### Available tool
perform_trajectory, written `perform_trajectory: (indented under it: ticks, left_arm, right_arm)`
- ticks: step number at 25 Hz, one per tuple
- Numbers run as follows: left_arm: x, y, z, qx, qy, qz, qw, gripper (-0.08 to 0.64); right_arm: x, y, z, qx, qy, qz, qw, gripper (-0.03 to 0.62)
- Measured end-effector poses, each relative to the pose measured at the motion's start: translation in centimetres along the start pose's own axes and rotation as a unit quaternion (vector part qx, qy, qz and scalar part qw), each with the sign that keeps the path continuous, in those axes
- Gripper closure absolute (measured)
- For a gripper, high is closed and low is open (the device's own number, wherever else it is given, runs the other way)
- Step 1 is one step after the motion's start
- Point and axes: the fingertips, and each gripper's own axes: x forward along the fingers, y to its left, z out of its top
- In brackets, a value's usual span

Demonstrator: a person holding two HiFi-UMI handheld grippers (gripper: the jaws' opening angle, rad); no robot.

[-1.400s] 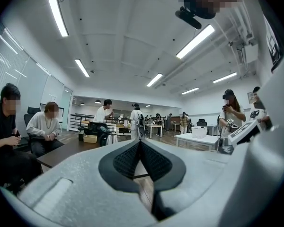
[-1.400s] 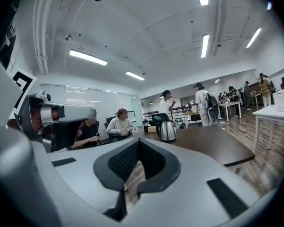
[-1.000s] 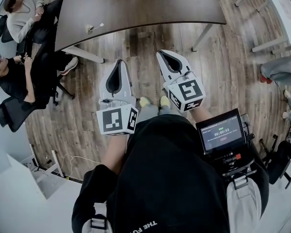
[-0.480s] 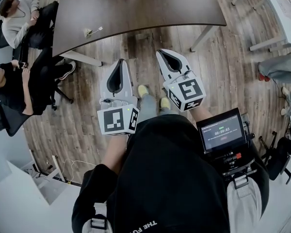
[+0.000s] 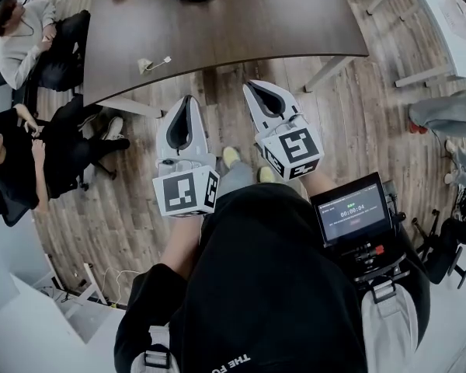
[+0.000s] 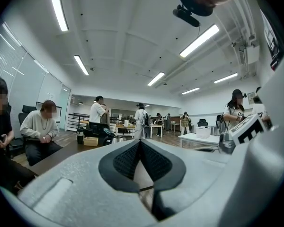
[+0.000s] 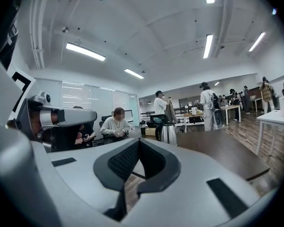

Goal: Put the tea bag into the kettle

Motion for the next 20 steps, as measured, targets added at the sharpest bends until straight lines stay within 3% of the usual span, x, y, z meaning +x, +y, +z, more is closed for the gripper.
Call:
perform_trajectory:
  ticks: [8, 20]
  left_arm:
    - [0.5, 2.1, 3.4, 0.005, -0.022, 0.002, 0.9998, 0.558]
    - [3.4, 9.7, 1.6, -0.001, -0.011, 0.006, 0.9999, 0.558]
  right_arm:
    - [1.6, 0.5, 3.5, -0.013, -0.011, -0.004, 1.000, 0.588]
    - [9.9, 2.3, 3.1, -0.029, -0.003, -0.010, 1.000, 0.588]
